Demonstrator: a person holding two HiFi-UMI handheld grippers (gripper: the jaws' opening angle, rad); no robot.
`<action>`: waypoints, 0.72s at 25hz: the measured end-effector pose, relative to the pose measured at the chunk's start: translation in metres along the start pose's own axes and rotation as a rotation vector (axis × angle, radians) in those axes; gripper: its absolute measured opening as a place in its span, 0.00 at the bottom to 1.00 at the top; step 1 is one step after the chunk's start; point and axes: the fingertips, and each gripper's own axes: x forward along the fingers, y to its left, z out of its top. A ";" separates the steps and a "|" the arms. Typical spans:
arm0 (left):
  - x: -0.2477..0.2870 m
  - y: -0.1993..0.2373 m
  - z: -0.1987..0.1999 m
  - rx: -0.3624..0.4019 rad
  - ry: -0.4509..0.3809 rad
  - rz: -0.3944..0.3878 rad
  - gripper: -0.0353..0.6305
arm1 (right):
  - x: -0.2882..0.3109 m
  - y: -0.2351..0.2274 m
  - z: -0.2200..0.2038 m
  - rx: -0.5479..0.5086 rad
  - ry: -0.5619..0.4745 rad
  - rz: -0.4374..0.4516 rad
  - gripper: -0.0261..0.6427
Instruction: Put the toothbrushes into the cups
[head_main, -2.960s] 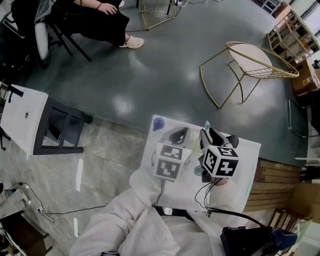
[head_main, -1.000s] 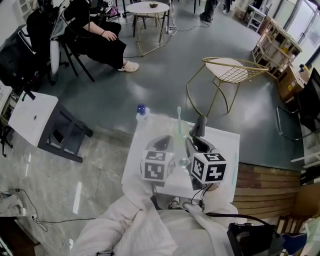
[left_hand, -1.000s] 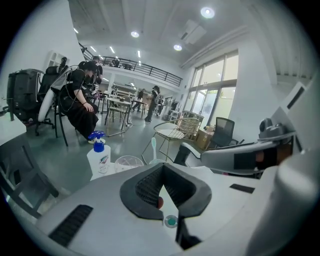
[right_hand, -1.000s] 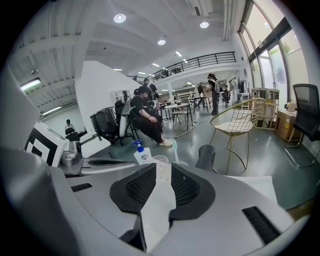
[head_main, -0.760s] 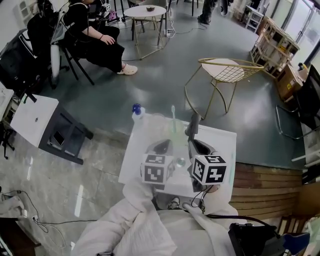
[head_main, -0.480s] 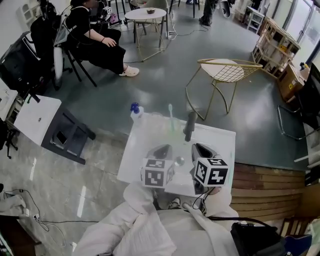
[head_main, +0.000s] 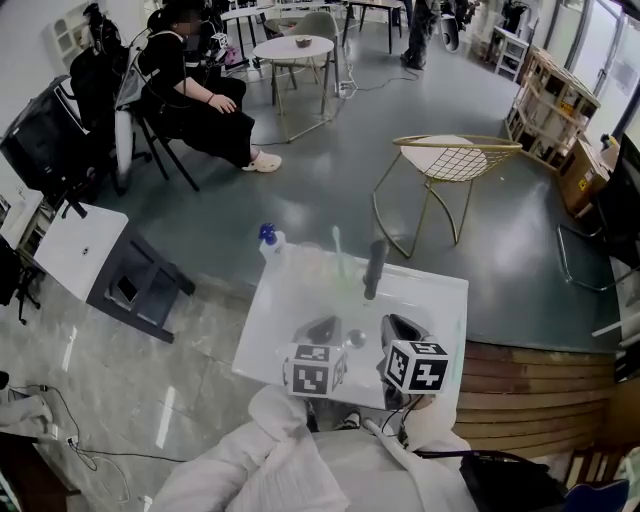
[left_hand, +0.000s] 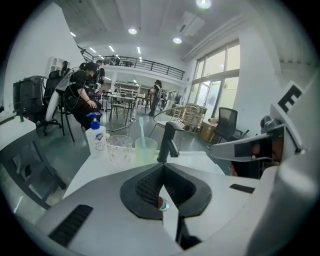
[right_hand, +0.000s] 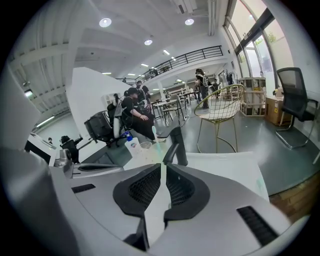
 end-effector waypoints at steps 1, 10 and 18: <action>0.001 -0.001 0.002 0.009 -0.002 -0.003 0.05 | 0.000 -0.002 0.000 0.004 -0.001 -0.004 0.11; 0.010 0.000 0.012 0.033 -0.005 -0.019 0.05 | 0.006 -0.009 0.006 0.011 0.000 -0.021 0.11; 0.012 0.001 0.020 0.051 -0.016 -0.047 0.05 | 0.009 -0.009 0.010 0.013 0.005 -0.033 0.11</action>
